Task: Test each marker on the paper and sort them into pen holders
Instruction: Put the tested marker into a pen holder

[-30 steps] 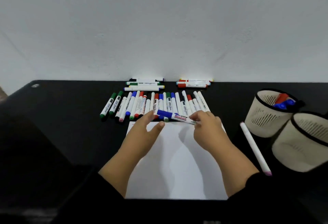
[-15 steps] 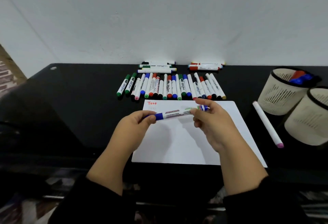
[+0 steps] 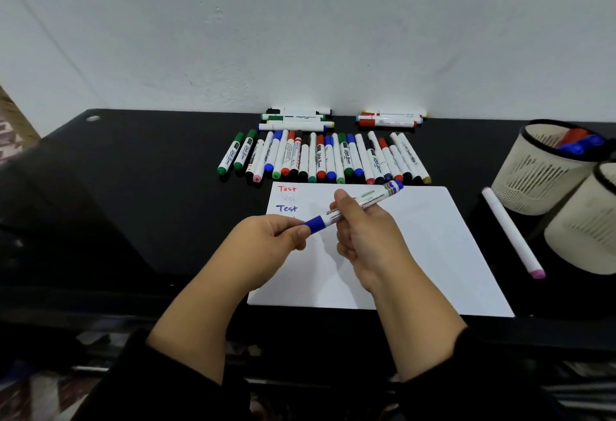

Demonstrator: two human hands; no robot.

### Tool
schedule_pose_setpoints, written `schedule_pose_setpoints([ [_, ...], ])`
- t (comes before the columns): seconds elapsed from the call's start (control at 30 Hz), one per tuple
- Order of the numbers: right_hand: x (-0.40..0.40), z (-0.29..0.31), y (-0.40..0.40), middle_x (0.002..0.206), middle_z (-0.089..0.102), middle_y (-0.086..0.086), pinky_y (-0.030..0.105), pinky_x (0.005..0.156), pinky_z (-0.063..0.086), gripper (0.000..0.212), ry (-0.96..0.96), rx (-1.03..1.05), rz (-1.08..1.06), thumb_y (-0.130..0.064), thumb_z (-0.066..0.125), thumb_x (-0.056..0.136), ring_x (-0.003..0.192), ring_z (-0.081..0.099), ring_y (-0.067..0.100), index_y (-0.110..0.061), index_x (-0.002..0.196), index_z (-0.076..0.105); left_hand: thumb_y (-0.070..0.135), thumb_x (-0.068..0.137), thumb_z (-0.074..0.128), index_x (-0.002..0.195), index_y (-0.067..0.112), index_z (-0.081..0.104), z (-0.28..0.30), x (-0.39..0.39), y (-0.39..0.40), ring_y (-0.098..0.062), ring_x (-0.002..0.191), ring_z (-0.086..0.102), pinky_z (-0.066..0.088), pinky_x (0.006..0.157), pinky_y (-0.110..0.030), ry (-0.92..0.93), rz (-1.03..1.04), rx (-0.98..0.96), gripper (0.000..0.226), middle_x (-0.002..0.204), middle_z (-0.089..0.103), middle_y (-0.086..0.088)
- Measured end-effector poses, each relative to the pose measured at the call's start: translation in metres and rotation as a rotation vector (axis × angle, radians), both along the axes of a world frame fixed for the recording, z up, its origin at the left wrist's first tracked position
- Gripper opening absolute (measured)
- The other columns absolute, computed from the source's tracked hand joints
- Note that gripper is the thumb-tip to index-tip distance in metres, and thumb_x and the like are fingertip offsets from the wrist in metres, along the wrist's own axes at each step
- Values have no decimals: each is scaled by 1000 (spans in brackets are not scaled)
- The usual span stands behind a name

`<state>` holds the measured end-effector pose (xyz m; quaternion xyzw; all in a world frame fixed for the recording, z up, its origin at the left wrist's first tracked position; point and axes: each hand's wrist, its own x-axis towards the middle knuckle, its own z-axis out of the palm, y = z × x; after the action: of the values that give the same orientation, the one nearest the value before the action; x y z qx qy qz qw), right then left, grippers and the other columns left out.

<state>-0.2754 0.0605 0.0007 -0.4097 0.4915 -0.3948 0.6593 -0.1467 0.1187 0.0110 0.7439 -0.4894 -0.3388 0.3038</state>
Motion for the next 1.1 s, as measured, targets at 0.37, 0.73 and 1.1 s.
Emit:
schedule_pose_setpoints([
  [0.37,-22,9,-38,41,30,-8,17,39,27,24,-324,-108,-204,-22,49,99,35,24,5,-16,75,50,31,97,45,85,26,70,3,23,16,-16,86,62,42,71,-19,100,103,-38,27,77,69,6],
  [0.73,-2,0,-31,48,44,-2,21,45,26,22,-151,-39,-102,-29,54,96,45,31,10,-13,84,62,31,96,49,113,24,65,-8,34,-6,-5,59,47,33,52,-19,-63,251,-51,25,74,58,16],
  [1.1,36,-16,-31,44,54,-5,24,51,35,37,218,-256,-62,-34,66,87,43,41,9,-14,57,58,33,97,47,121,27,60,-10,52,-19,-7,58,43,28,50,-22,-131,345,-93,29,70,49,9],
])
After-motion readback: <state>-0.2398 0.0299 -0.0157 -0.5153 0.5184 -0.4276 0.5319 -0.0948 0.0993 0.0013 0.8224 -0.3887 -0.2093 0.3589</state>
